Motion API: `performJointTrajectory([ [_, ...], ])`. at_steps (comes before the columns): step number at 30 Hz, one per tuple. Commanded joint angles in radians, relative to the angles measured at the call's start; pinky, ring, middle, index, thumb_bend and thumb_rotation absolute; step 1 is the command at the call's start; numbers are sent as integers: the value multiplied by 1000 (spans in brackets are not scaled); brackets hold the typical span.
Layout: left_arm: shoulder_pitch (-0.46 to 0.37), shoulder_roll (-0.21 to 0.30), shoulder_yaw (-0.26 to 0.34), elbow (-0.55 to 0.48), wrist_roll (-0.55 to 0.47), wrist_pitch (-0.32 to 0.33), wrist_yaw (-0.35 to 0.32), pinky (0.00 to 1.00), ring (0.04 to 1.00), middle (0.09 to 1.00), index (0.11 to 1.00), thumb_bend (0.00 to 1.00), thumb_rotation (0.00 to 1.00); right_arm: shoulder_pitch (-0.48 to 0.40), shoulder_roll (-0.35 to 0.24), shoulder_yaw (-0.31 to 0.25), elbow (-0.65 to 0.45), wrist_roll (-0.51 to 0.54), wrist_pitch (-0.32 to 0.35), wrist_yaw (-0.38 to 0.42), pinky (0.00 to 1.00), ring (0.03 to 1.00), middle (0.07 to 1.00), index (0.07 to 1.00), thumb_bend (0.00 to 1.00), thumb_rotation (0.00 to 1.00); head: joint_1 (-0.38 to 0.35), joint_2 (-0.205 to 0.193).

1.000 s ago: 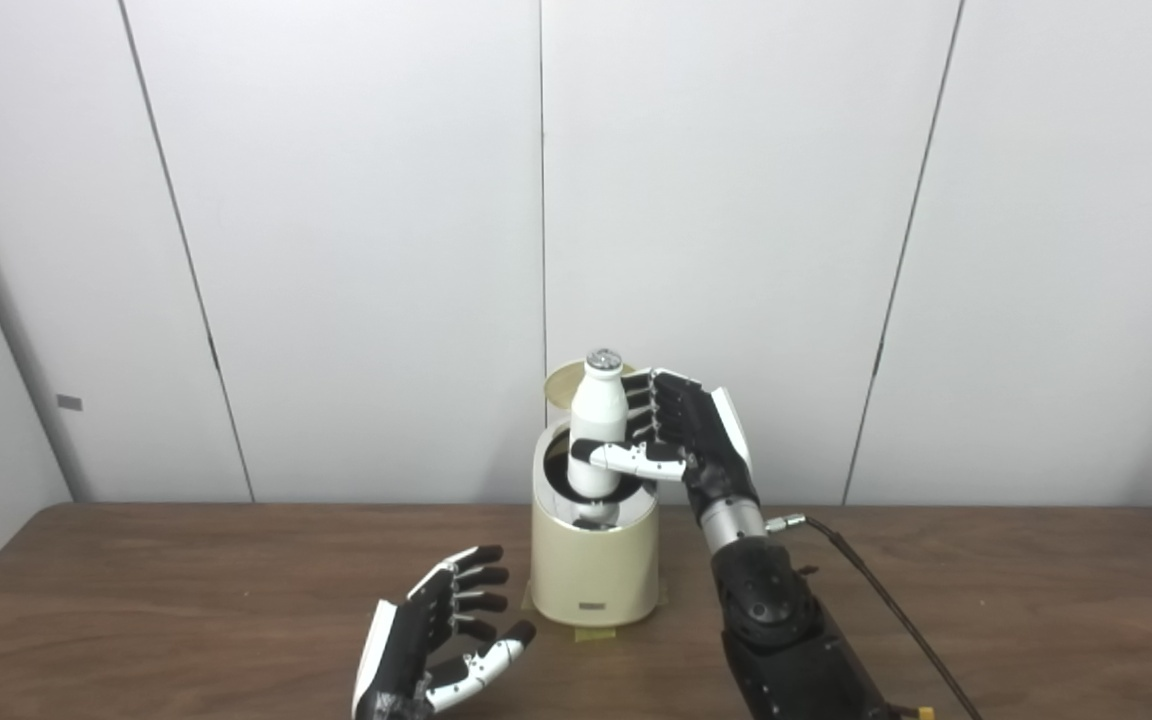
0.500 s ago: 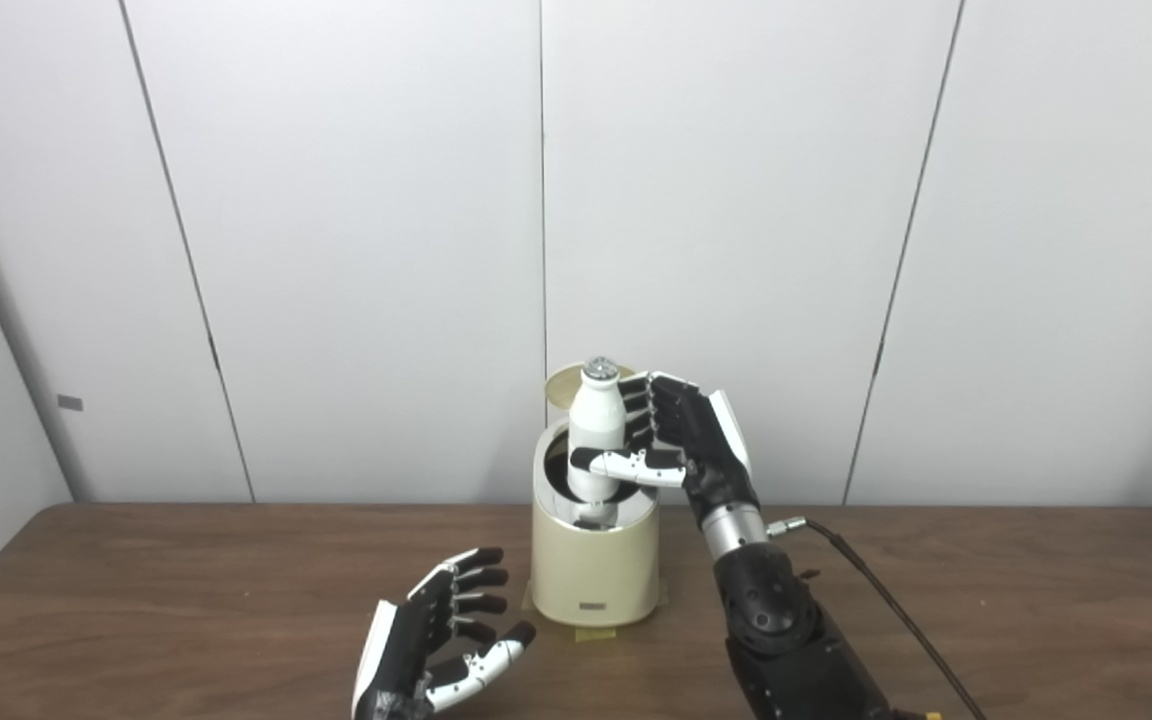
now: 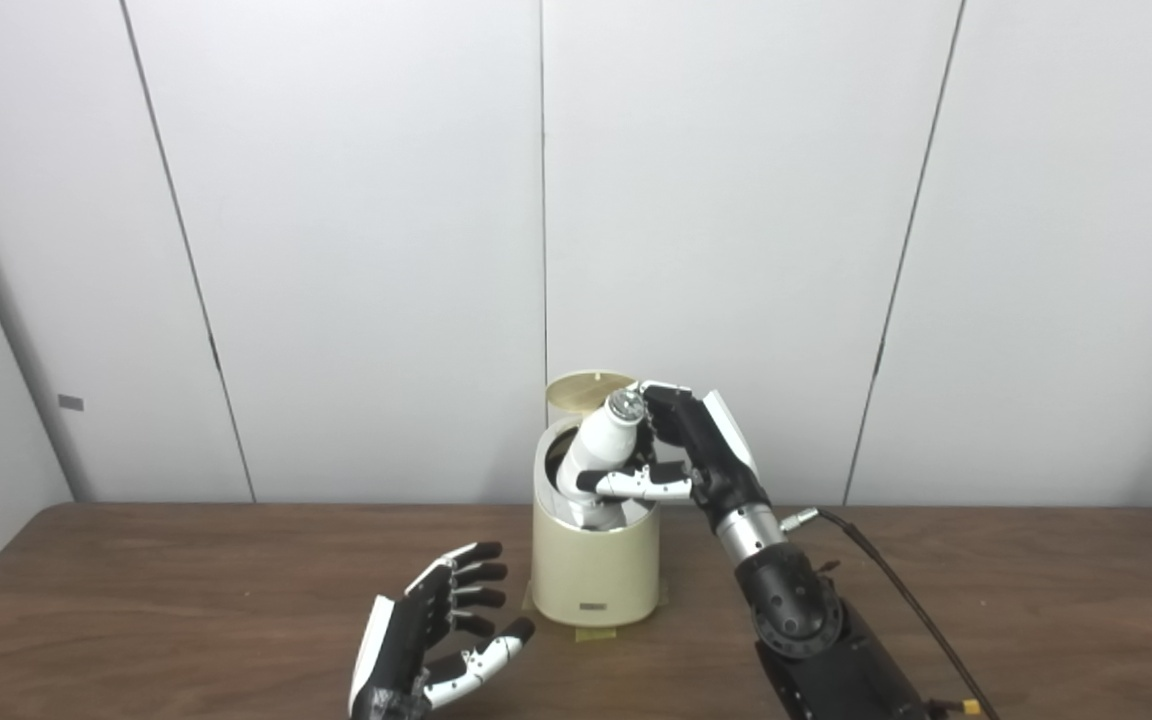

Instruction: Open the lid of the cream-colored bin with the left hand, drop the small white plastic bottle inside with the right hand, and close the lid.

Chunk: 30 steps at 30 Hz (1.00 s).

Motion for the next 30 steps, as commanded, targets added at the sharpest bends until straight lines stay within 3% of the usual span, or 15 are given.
performJointTrajectory([
  [1, -27, 1, -2, -26, 2, -13, 4, 572, 680, 743, 799, 620, 62, -24, -8, 7, -16, -7, 10, 18, 434, 451, 523, 494, 516, 0, -1, 1],
  [4, -28, 2, -2, -25, 2, -13, 3, 573, 679, 742, 798, 619, 60, -20, -13, 9, -19, -13, 10, 19, 428, 438, 546, 511, 512, 0, -2, 2],
  [7, -27, 3, -2, -28, 0, -10, 1, 571, 680, 745, 798, 624, 71, -18, -17, 10, -16, -15, 6, 18, 438, 460, 672, 498, 508, 0, -2, 3],
  [25, -28, 5, -4, -29, 2, -6, 0, 578, 683, 743, 798, 621, 53, -2, -22, 12, -50, -15, 64, 37, 504, 466, 689, 496, 509, 0, -3, 7],
  [27, -28, 6, -5, -29, 4, -6, 0, 579, 681, 742, 797, 619, 61, -1, -22, 12, -54, -14, 71, 39, 544, 556, 710, 662, 751, 0, -3, 7],
  [30, -28, 6, -4, -30, -1, -2, -3, 580, 685, 746, 799, 621, 63, 0, -22, 12, -61, -13, 81, 45, 557, 586, 728, 723, 817, 0, -2, 9],
])
